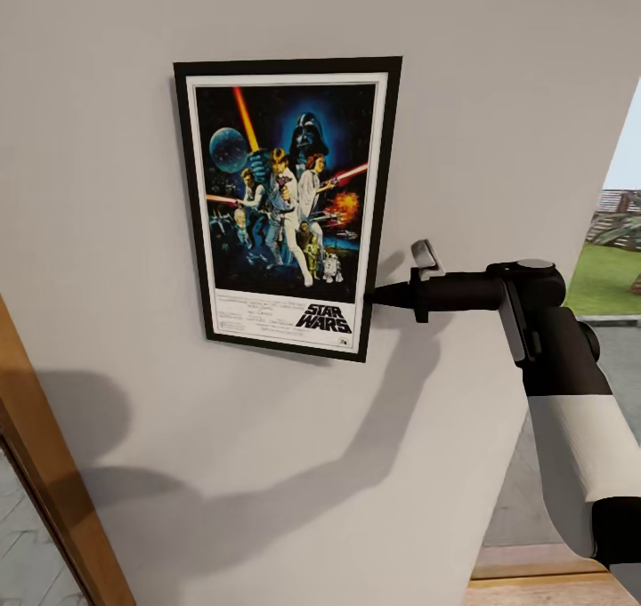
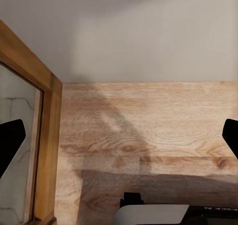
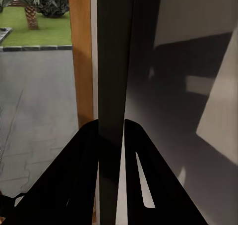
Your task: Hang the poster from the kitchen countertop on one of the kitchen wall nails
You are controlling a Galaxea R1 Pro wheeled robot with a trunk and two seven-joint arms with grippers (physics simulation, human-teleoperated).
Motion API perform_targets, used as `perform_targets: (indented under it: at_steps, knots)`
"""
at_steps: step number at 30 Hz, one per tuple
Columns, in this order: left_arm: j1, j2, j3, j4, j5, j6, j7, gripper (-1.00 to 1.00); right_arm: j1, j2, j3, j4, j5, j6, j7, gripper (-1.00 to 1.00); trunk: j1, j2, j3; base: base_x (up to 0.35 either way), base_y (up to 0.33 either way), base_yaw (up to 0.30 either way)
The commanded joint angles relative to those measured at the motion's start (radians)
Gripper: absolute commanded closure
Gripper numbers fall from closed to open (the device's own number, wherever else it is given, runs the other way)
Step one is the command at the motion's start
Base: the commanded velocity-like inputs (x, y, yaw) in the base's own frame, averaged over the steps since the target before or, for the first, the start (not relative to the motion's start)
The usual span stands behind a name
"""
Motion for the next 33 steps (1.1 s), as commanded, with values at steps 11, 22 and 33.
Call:
perform_targets:
  at_steps: [11, 22, 33]
  knots:
    - [0.001, 0.0, 0.002, -0.001, 0.001, -0.002, -0.003, -1.0, 0.0, -0.001, 0.001, 0.0, 0.001, 0.013, 0.005, 1.0, 0.0, -0.001, 0.0, 0.0, 0.034, 0.0]
    - [0.001, 0.0, 0.002, -0.001, 0.001, -0.002, -0.003, -1.0, 0.0, -0.001, 0.001, 0.0, 0.001, 0.013, 0.005, 1.0, 0.0, -0.001, 0.0, 0.0, 0.004, 0.0]
    - [0.001, 0.0, 0.002, -0.001, 0.0, -0.001, -0.003, -1.0, 0.0, -0.001, 0.001, 0.0, 0.001, 0.013, 0.005, 1.0, 0.0, -0.001, 0.0, 0.0, 0.0, 0.0]
